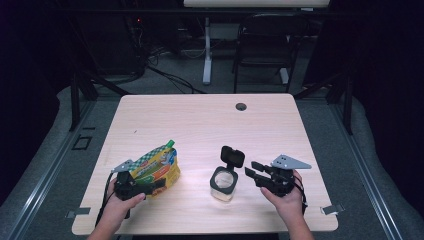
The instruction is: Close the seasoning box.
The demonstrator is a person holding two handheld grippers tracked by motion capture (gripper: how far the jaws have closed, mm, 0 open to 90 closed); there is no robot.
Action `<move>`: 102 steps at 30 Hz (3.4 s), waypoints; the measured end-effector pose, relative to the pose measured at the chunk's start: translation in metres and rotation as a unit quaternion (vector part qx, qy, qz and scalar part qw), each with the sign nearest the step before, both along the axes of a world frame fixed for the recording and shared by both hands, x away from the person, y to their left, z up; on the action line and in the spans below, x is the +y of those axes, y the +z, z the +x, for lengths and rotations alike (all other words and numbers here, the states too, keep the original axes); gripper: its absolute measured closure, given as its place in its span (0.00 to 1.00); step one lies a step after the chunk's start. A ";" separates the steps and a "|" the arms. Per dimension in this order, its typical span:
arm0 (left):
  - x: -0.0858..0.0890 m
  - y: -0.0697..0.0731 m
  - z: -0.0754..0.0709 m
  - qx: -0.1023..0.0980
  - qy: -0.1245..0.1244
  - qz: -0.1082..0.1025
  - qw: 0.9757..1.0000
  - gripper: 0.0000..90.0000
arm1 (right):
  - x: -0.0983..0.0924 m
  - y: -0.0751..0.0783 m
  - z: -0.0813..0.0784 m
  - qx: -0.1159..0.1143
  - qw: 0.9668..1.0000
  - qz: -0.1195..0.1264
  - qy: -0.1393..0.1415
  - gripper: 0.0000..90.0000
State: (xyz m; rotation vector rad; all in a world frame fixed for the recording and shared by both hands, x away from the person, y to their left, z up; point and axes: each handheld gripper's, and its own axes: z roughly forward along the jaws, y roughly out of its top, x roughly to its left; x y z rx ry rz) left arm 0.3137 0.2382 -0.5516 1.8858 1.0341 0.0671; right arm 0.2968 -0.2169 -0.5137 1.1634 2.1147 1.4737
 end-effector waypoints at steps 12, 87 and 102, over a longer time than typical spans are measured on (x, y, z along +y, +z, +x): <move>-0.003 -0.008 -0.001 0.004 -0.002 0.009 1.000 0.47 | 0.000 0.000 0.000 -0.001 1.000 0.004 -0.001 0.68; -0.009 -0.038 -0.003 -0.008 0.019 0.008 1.000 0.49 | -0.002 0.000 0.000 -0.001 1.000 0.003 -0.001 0.68; -0.010 -0.038 -0.004 -0.022 0.023 0.015 0.999 0.57 | -0.002 0.000 0.000 -0.002 1.000 0.004 -0.001 0.68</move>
